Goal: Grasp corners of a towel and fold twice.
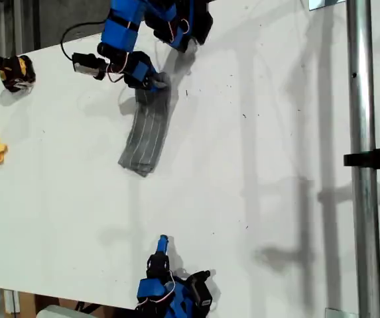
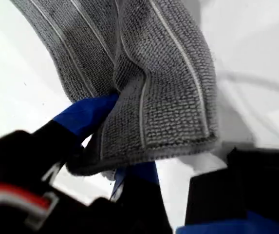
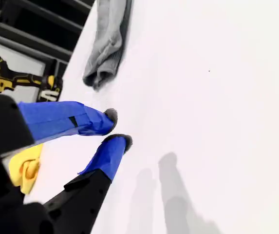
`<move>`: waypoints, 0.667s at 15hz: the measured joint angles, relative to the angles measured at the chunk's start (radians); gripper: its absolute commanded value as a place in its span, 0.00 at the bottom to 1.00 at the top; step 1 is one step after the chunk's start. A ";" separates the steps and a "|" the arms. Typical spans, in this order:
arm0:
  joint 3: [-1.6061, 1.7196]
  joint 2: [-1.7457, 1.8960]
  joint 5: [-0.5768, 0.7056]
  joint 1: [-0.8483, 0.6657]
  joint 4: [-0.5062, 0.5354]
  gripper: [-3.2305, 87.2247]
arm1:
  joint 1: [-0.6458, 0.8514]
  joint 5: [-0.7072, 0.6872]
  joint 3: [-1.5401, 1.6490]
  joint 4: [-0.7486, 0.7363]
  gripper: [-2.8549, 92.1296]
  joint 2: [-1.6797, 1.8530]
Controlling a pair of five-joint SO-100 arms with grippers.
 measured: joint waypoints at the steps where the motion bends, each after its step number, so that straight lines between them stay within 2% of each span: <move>1: 0.000 0.000 0.000 0.000 0.000 0.10 | -0.038 0.051 0.035 0.069 0.03 0.087; 3: 0.000 0.000 0.000 0.000 0.000 0.10 | -0.178 0.172 0.063 0.107 0.03 0.135; 5: 0.000 0.000 0.000 0.000 0.000 0.10 | -0.190 0.195 0.066 0.094 0.03 0.172; 10: 0.000 0.000 0.000 -0.005 0.000 0.10 | -0.123 0.048 -0.071 -0.110 0.03 0.028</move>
